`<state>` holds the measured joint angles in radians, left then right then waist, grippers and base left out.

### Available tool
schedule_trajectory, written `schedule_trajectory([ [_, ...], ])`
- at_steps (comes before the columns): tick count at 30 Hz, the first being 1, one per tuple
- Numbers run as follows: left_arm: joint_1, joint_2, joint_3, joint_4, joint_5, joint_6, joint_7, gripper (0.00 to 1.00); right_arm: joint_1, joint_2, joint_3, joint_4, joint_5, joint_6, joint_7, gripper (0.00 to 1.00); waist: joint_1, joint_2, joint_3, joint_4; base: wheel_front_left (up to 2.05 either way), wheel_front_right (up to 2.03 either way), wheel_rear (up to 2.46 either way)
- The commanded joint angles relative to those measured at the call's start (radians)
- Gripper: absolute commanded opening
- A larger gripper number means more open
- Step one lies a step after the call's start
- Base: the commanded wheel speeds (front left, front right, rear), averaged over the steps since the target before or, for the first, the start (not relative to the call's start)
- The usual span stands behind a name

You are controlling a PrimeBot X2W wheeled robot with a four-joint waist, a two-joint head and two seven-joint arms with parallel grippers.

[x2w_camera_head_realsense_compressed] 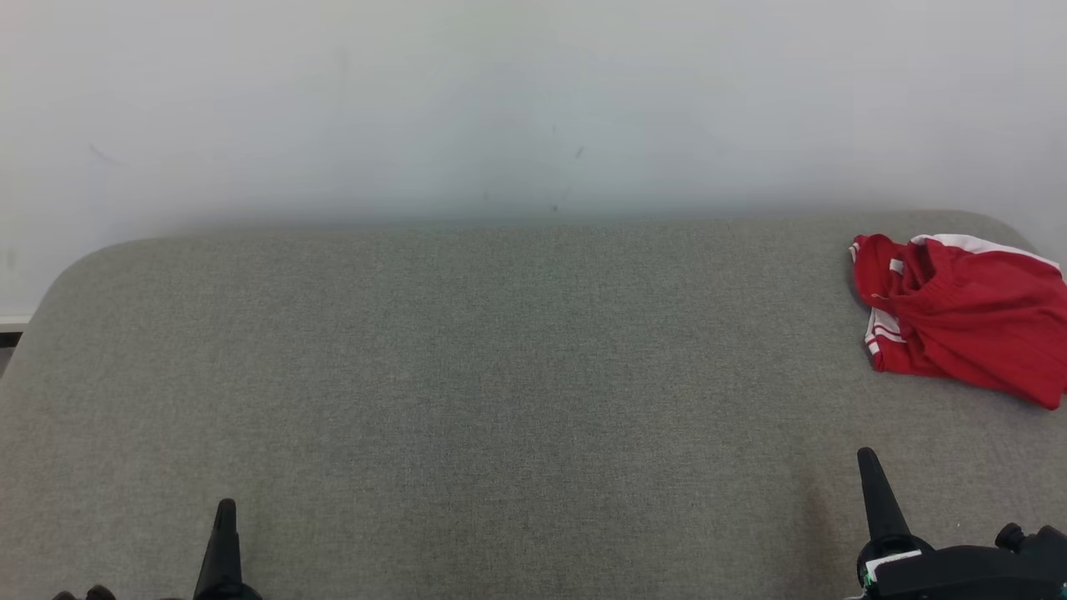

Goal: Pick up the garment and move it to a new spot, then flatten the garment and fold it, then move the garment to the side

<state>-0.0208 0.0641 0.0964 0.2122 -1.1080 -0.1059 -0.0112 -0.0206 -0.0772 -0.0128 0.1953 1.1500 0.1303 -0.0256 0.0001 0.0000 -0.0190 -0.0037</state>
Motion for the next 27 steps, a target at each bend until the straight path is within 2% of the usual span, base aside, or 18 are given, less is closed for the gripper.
schedule_trajectory([
  [1,-0.021,0.0,0.004,-0.005,-0.028,-0.007,0.007,0.0,-0.018,-0.006,-0.006,-0.004,0.032,0.0,0.007,0.0,-0.0001,0.0,0.001,0.0,0.0,0.0,0.0],
  [27,-0.056,-0.007,0.012,0.014,-0.26,-0.018,0.066,0.0,-0.053,-0.002,-0.038,0.021,0.255,0.001,0.061,0.0,-0.0001,0.0,0.01,0.002,0.0,0.0,0.0],
])
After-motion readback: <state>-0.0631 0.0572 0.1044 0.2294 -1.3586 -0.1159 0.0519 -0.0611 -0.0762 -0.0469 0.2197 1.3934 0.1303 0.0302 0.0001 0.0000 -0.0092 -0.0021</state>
